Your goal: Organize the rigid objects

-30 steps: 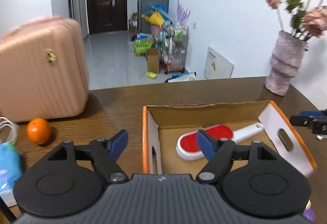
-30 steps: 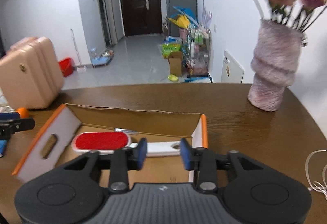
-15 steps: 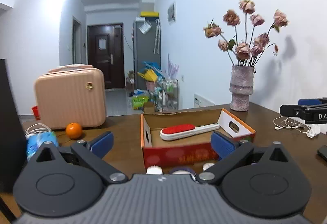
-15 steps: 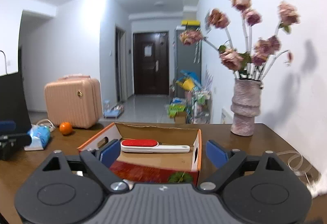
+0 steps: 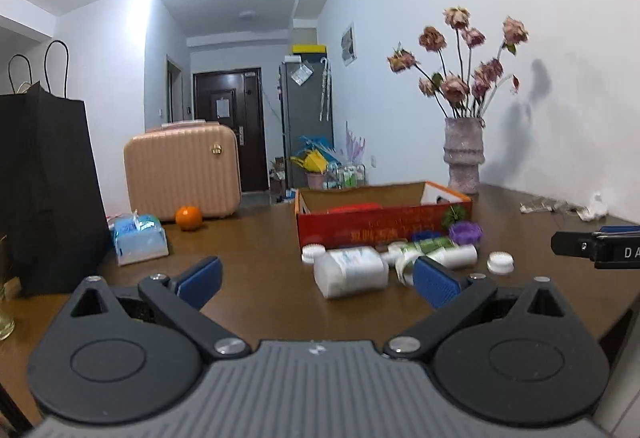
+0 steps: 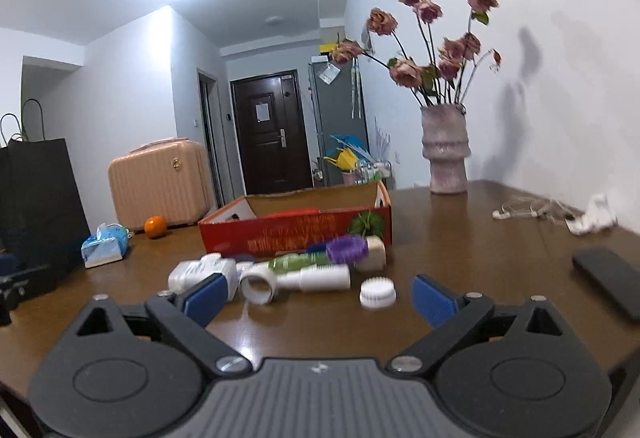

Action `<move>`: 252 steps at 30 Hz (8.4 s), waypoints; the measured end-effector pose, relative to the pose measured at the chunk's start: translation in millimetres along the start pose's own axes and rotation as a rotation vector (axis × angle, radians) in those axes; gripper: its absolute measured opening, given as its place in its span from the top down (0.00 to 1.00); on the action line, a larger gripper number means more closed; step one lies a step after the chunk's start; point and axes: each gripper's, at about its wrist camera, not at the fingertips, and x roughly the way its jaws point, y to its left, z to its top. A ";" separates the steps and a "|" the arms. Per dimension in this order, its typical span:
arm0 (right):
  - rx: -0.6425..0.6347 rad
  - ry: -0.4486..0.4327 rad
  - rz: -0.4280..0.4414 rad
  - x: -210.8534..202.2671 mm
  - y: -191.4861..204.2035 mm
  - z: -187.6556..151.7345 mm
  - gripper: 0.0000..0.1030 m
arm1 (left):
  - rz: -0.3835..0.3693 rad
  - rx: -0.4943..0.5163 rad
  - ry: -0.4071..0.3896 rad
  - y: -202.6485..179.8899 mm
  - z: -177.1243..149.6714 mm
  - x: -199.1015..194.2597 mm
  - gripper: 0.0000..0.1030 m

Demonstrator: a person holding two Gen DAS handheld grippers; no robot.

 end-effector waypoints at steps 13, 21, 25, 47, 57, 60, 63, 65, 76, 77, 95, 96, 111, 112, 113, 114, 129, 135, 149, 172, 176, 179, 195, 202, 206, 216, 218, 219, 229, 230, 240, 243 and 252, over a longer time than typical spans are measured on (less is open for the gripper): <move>-0.034 -0.017 0.023 -4.1 4.3 -26.7 0.04 | 0.007 -0.062 0.062 6.5 -14.1 29.1 0.00; -0.081 0.038 -0.027 31.6 0.2 -23.7 0.06 | -0.021 -0.061 0.141 6.6 -10.9 81.8 0.00; -0.077 0.110 0.017 57.3 -9.2 -15.1 0.23 | -0.059 -0.145 0.213 10.0 -2.4 119.0 0.00; -0.031 0.344 0.006 187.2 -55.5 6.5 0.47 | -0.112 -0.139 0.234 -46.7 17.2 207.9 0.17; -0.067 0.365 0.042 195.6 -57.4 5.9 0.65 | -0.148 -0.032 0.327 -106.0 7.1 238.8 0.33; -0.067 0.368 0.065 191.3 -58.7 5.3 0.65 | -0.136 -0.023 0.367 -113.5 4.3 249.6 0.52; -0.076 0.370 0.076 187.7 -58.6 5.0 0.65 | -0.114 -0.006 0.370 -117.0 1.6 251.9 0.58; -0.079 0.370 0.082 184.4 -57.9 4.1 0.66 | -0.098 0.003 0.363 -116.8 0.2 247.3 0.58; -0.081 0.288 0.167 116.7 -29.8 8.7 0.65 | -0.101 -0.038 0.301 -74.2 4.4 146.1 0.58; -0.076 0.280 0.173 109.0 -26.8 8.3 0.65 | -0.085 -0.041 0.296 -68.3 3.3 136.9 0.58; -0.106 0.144 0.156 21.0 22.9 18.0 0.66 | -0.062 -0.151 0.143 -16.4 13.9 47.9 0.58; -0.108 0.141 0.153 19.6 23.0 18.5 0.66 | -0.061 -0.152 0.144 -16.3 13.9 49.0 0.58; -0.146 0.093 0.146 104.0 -5.2 90.2 0.66 | -0.156 -0.138 0.203 9.0 101.4 201.2 0.58; -0.142 0.098 0.152 119.8 -8.5 100.2 0.65 | -0.157 -0.134 0.215 10.5 109.7 220.4 0.58; -0.133 0.106 0.159 134.4 -11.2 108.8 0.66 | -0.163 -0.119 0.234 10.8 117.7 241.9 0.58; -0.125 0.120 0.171 154.7 -15.4 119.3 0.66 | -0.172 -0.109 0.259 11.0 123.7 263.8 0.58; -0.152 0.536 0.002 462.5 -51.5 149.9 0.65 | -0.161 0.069 0.739 1.2 114.7 518.3 0.58; -0.259 0.620 -0.050 500.9 -40.7 131.5 0.58 | -0.129 0.144 0.796 -9.3 101.0 545.3 0.44; -0.247 0.522 -0.031 434.4 -49.5 186.3 0.48 | -0.090 0.055 0.649 21.9 172.5 463.1 0.31; -0.129 0.117 0.101 86.2 -18.7 115.5 0.32 | -0.075 -0.136 0.168 30.2 85.0 102.7 0.14; -0.143 0.095 0.097 39.6 -3.1 76.6 0.32 | -0.065 -0.134 0.155 22.6 56.5 56.4 0.12; -0.095 0.112 0.118 13.7 -2.6 48.8 0.32 | -0.080 -0.144 0.168 18.9 36.1 31.1 0.10; -0.077 0.252 0.132 47.0 -2.4 13.3 0.58 | -0.080 -0.158 0.265 14.2 9.8 99.1 0.17; -0.061 0.316 0.234 152.0 33.8 28.9 0.79 | -0.119 -0.344 0.333 36.5 5.1 182.9 0.56; 0.039 0.372 0.310 208.9 50.4 37.0 0.79 | -0.155 -0.455 0.360 46.5 2.8 213.9 0.64; 0.236 0.479 0.382 239.5 52.4 24.2 0.85 | -0.267 -0.554 0.426 62.8 -5.1 224.7 0.74; 0.231 0.487 0.383 219.2 49.9 21.0 0.85 | -0.291 -0.517 0.427 55.6 -4.2 218.9 0.74; 0.234 0.486 0.385 204.8 47.6 17.8 0.85 | -0.297 -0.497 0.426 50.7 -3.6 217.1 0.73; 0.296 0.486 0.421 108.1 19.1 -4.8 0.83 | -0.338 -0.439 0.434 5.8 4.7 200.2 0.68; 0.299 0.462 0.411 102.4 12.4 -1.6 0.83 | -0.335 -0.447 0.421 9.0 5.1 194.8 0.68; 0.245 0.421 0.395 157.2 -12.0 17.0 0.77 | -0.393 -0.529 0.481 -7.3 -4.4 170.6 0.54; 0.302 0.475 0.432 167.4 -11.7 9.2 0.75 | -0.387 -0.579 0.489 -4.8 -9.9 174.8 0.59; 0.383 0.488 0.430 141.7 -22.7 -6.2 0.73 | -0.419 -0.621 0.544 10.1 -21.5 194.5 0.56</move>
